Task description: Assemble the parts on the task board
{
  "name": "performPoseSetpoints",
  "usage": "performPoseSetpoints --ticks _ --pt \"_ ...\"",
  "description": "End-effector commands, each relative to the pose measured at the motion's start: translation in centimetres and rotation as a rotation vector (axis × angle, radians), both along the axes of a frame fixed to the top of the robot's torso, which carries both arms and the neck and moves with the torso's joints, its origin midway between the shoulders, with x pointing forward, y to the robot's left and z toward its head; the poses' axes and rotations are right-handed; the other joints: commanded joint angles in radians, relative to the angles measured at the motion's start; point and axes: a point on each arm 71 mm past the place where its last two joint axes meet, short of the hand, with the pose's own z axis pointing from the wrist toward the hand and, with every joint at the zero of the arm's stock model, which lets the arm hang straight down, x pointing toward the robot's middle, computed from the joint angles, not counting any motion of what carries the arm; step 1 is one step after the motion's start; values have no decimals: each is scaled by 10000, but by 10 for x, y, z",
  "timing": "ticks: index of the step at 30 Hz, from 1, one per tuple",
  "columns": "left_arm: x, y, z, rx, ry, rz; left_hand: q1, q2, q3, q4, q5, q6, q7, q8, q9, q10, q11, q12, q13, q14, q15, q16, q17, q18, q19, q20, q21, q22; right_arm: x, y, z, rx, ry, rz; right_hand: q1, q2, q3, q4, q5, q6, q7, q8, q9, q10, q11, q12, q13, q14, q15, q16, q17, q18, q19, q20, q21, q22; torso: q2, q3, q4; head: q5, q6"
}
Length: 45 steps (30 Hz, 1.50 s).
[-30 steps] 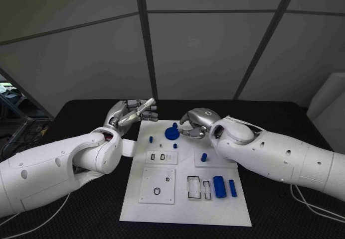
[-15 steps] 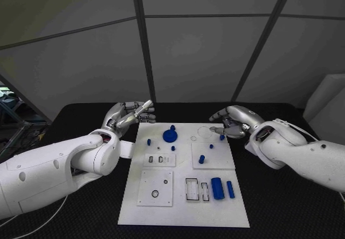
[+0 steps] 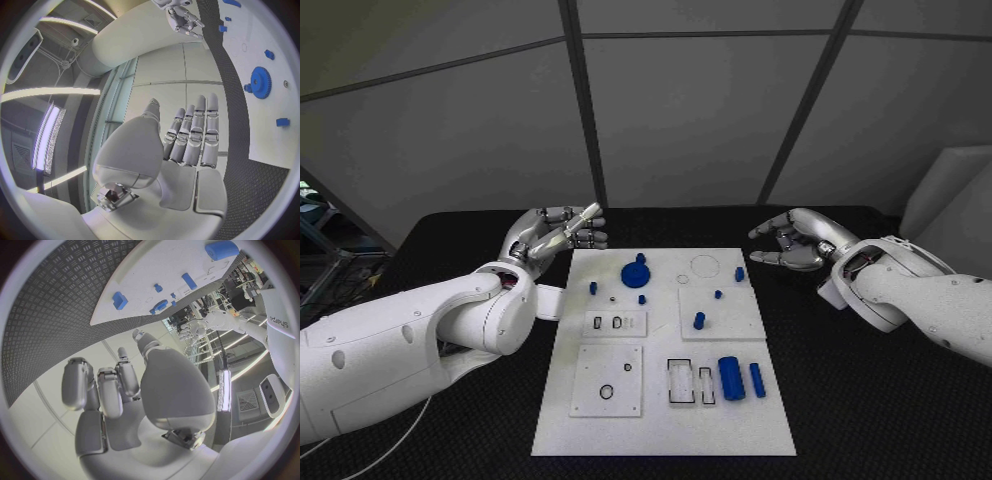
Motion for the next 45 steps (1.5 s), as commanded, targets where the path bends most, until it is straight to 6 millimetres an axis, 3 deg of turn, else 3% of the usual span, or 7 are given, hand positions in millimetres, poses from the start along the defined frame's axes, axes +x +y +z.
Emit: performPoseSetpoints --ticks 1,6,17,32,45 --pt "0 -2 1 -49 -51 -149 73 12 -7 -74 -25 26 -33 -59 2 -28 -7 -26 1 -17 17 -62 13 -137 -66 17 42 9 5 3 -5 112 579 380 148 -2 -19 -110 -84 -111 10 -24 -20 -81 -18 -65 458 1040 -38 46 2633 -123 -47 -8 -59 -23 17 -18 19 -27 -14" --pt "1 -3 0 -59 -47 -172 73 12 -7 -74 -25 26 -33 -59 2 -28 -7 -26 1 -17 17 -62 13 -137 -66 17 42 9 9 5 -11 -110 950 435 250 -8 -20 -195 -86 -163 5 -21 -32 -98 -21 -85 442 1040 -39 46 2633 -121 -55 -8 -68 -36 33 -30 62 -43 -34" --pt "2 -2 0 -41 -47 -121 73 12 -7 -74 -25 26 -33 -59 2 -28 -7 -26 1 -17 17 -62 13 -137 -66 17 42 9 10 7 -22 -383 1489 523 255 13 -29 -203 -75 -130 8 7 -25 -66 -19 -51 477 1040 -39 46 2633 -122 -51 -8 -66 -30 15 -29 36 2 -116" --pt "2 -1 0 -24 -41 -82 77 14 -3 -84 -27 38 -38 -57 4 -13 -12 -23 2 -14 15 -70 20 -136 -73 17 49 13 8 7 -33 -472 1861 512 119 117 -94 -124 98 107 9 126 25 -28 -16 -16 513 1040 -35 46 2633 -126 -36 -4 -61 -11 22 -30 36 -42 -107" --pt "3 -1 -1 -24 -39 -77 77 14 -3 -84 -27 38 -38 -57 4 -13 -12 -23 2 -14 15 -70 20 -136 -73 17 49 13 8 11 -40 -563 1997 552 114 212 -91 -124 83 321 -31 224 67 26 -52 36 563 1040 -60 46 2633 -129 -18 -20 -52 12 23 -28 38 -2 -112"
